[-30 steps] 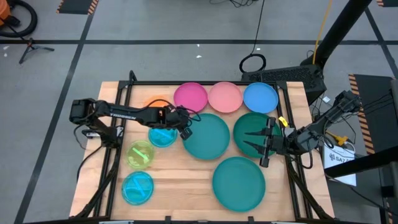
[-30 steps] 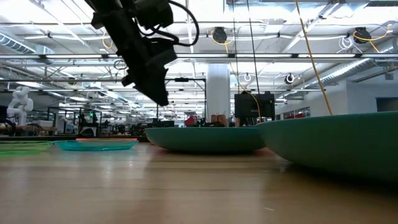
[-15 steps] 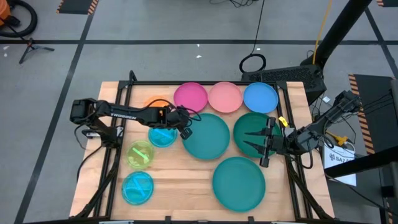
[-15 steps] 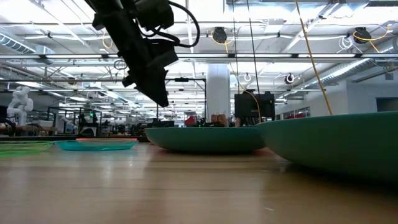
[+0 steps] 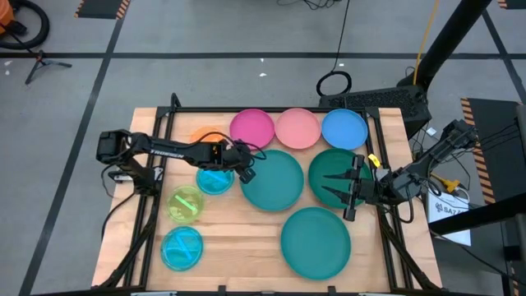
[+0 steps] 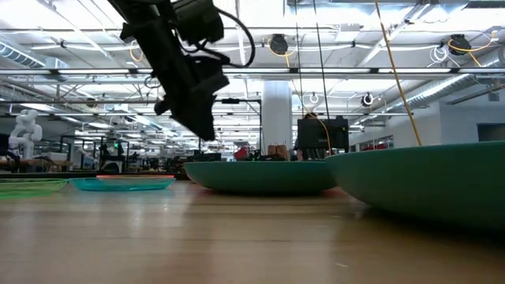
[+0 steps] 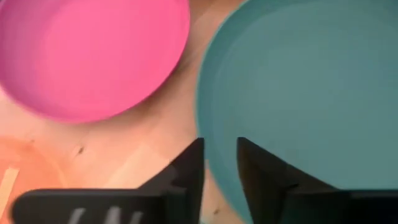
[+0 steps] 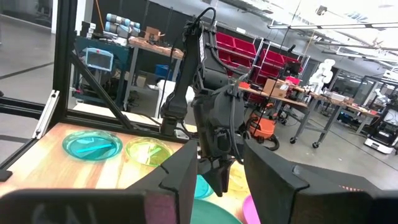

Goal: Stack plastic plates
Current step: Stack the top dark blue plate on top of the green plate

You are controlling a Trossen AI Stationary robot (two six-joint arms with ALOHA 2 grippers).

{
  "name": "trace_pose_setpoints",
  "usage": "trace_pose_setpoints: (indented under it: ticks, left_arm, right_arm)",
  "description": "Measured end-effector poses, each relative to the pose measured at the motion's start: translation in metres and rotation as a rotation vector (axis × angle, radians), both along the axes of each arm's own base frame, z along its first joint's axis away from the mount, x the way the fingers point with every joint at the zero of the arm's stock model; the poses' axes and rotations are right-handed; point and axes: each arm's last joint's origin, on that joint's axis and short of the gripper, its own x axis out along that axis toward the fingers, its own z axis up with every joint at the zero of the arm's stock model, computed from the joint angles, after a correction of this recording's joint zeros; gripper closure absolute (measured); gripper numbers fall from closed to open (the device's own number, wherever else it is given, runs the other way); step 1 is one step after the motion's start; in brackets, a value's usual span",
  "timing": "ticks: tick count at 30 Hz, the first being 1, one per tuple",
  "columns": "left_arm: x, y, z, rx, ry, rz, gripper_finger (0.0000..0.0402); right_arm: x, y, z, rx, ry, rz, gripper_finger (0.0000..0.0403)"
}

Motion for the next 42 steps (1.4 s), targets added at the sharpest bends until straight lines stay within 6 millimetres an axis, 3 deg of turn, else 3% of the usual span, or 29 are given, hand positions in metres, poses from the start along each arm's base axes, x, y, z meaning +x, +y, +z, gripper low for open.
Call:
trace_pose_setpoints:
  ticks: [6, 10, 18, 42]
  left_arm:
    - [0.004, 0.006, -0.010, 0.001, 0.018, 0.021, 0.0205]
    - [0.005, 0.009, -0.022, -0.011, 0.062, 0.037, 0.0180]
    - [0.012, 0.013, -0.037, -0.015, 0.079, 0.047, 0.0176]
    - [0.018, 0.013, -0.047, -0.007, 0.086, 0.027, 0.0176]
  right_arm:
    - [0.000, 0.000, 0.000, -0.002, 0.003, 0.000, 0.0280]
    - [0.000, 0.000, 0.000, -0.003, 0.004, 0.000, 0.0280]
    - [0.000, 0.000, -0.001, -0.004, 0.006, -0.001, 0.0280]
    - [0.000, -0.001, -0.001, -0.006, 0.013, -0.025, 0.0280]
